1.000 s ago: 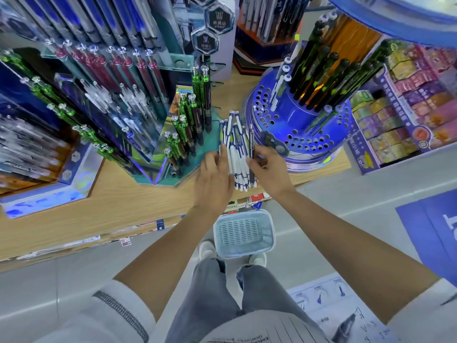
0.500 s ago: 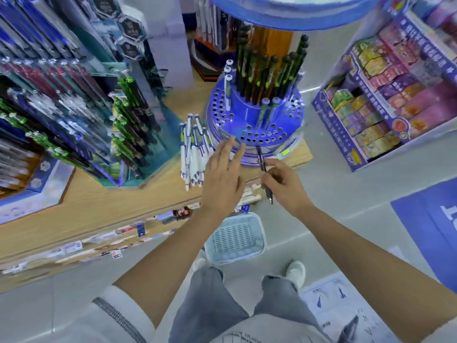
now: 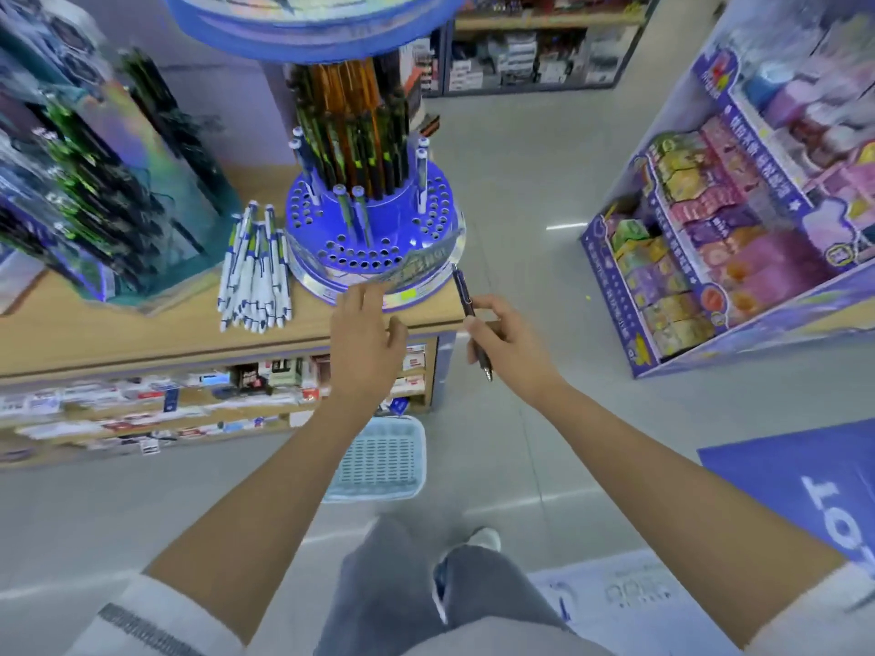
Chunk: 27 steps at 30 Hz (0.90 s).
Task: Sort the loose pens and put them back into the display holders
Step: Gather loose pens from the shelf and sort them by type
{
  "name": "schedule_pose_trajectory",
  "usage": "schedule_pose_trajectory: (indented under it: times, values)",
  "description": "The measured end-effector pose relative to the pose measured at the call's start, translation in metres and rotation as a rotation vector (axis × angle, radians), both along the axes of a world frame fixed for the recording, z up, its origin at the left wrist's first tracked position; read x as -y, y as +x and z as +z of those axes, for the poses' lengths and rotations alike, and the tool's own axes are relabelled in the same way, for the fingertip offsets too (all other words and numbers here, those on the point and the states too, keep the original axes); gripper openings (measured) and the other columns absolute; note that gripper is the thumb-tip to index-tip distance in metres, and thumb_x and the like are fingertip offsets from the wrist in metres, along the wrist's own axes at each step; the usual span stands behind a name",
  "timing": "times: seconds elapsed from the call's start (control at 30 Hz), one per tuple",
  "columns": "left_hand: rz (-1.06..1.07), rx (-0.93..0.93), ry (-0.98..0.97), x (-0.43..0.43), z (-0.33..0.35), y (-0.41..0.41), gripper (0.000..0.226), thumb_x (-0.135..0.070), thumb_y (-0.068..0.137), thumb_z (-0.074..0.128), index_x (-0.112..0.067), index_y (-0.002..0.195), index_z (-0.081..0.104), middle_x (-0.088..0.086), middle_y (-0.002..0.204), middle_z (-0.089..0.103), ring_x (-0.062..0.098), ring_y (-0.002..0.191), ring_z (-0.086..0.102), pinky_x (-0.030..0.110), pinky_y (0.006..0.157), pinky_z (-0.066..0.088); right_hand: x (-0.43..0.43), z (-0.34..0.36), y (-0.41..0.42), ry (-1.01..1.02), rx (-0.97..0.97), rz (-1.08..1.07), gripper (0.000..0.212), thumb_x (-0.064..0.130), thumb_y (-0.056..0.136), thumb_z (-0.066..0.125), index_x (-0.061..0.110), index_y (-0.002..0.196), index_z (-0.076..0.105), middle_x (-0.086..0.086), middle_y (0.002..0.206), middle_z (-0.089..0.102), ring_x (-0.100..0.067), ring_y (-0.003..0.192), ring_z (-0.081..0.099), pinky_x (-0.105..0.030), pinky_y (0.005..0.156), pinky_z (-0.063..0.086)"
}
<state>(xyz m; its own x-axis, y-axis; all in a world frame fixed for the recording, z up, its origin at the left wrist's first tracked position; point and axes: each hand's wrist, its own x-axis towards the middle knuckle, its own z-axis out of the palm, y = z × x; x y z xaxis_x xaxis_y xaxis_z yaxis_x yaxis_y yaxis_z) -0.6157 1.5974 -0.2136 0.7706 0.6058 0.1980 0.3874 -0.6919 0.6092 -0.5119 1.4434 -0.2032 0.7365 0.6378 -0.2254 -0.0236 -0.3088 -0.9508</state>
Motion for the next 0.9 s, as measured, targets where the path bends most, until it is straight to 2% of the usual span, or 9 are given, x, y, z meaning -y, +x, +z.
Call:
schedule_pose_trajectory:
  times: [0.07,0.13,0.23,0.3,0.4,0.5,0.6,0.77,0.9]
  values:
    - [0.005,0.059,-0.329,0.021,0.011,0.019,0.024,-0.020,0.093,0.047,-0.013,0.113,0.059,0.007,0.098,0.066,0.023,0.088,0.060,0.042,0.082,0.050,0.009,0.001,0.010,-0.002,-0.025,0.006,0.021,0.011,0.099,0.050,0.012,0.120,0.052,-0.006,0.059,0.058,-0.010,0.042,0.043,-0.024,0.043,0.038]
    - [0.044,0.038,-0.651,0.038,0.022,0.045,0.015,-0.022,0.096,0.051,-0.018,0.109,0.057,0.007,0.093,0.068,0.021,0.081,0.063,0.037,0.078,0.052,0.017,0.002,0.024,-0.004,-0.049,0.049,0.025,0.006,0.097,0.050,0.017,0.120,0.049,-0.008,0.062,0.058,-0.013,0.049,0.046,-0.025,0.049,0.039]
    - [0.063,0.035,-0.892,0.054,0.023,0.087,0.020,-0.030,0.095,0.058,-0.019,0.111,0.054,0.005,0.092,0.064,0.014,0.070,0.062,0.032,0.071,0.050,0.033,0.003,0.052,-0.044,-0.048,0.151,0.038,-0.001,0.092,0.054,0.023,0.120,0.049,-0.009,0.066,0.058,-0.016,0.055,0.047,-0.028,0.054,0.043]
    - [0.068,0.050,-0.940,0.058,0.020,0.113,0.017,-0.021,0.093,0.061,-0.014,0.107,0.055,0.005,0.084,0.063,0.012,0.063,0.059,0.029,0.065,0.048,0.045,0.003,0.073,-0.059,-0.061,0.160,0.036,-0.001,0.091,0.057,0.020,0.120,0.051,-0.009,0.067,0.058,-0.013,0.054,0.048,-0.026,0.053,0.043]
    - [0.050,0.036,-0.922,0.063,0.016,0.149,0.008,-0.012,0.090,0.061,-0.017,0.090,0.055,0.002,0.073,0.062,0.016,0.062,0.058,0.032,0.070,0.047,0.061,0.001,0.104,-0.091,-0.072,0.081,0.024,0.005,0.090,0.062,0.010,0.112,0.054,-0.008,0.070,0.061,-0.012,0.056,0.048,-0.021,0.051,0.039]
    - [0.000,-0.009,-0.872,0.068,0.013,0.187,0.018,-0.010,0.088,0.062,-0.024,0.083,0.052,0.001,0.073,0.062,0.017,0.065,0.058,0.033,0.074,0.047,0.072,-0.004,0.140,-0.102,-0.084,0.011,0.014,0.005,0.089,0.065,0.004,0.100,0.056,-0.006,0.068,0.064,-0.003,0.052,0.050,-0.015,0.051,0.037]
    - [-0.038,-0.069,-0.720,0.064,0.001,0.225,0.012,-0.017,0.087,0.065,-0.019,0.094,0.057,0.000,0.081,0.063,0.021,0.078,0.061,0.035,0.080,0.048,0.074,-0.011,0.184,-0.105,-0.085,-0.013,0.009,0.004,0.090,0.064,0.003,0.097,0.058,-0.008,0.068,0.065,-0.001,0.050,0.052,-0.014,0.052,0.039]
    - [-0.048,-0.179,-0.167,0.040,-0.018,0.306,0.034,-0.021,0.086,0.060,-0.014,0.119,0.057,0.006,0.117,0.058,0.027,0.113,0.048,0.039,0.097,0.037,0.053,-0.022,0.291,-0.111,-0.058,0.050,0.008,0.009,0.092,0.062,0.013,0.091,0.055,0.001,0.064,0.066,-0.014,0.054,0.049,-0.027,0.053,0.040]
    - [0.105,-0.282,0.093,0.010,-0.032,0.374,0.050,-0.024,0.080,0.063,-0.012,0.127,0.052,0.016,0.135,0.047,0.035,0.127,0.038,0.043,0.105,0.029,0.017,-0.026,0.388,-0.132,-0.049,0.168,0.009,0.013,0.092,0.063,0.018,0.089,0.055,0.002,0.064,0.066,-0.022,0.065,0.052,-0.032,0.060,0.042]
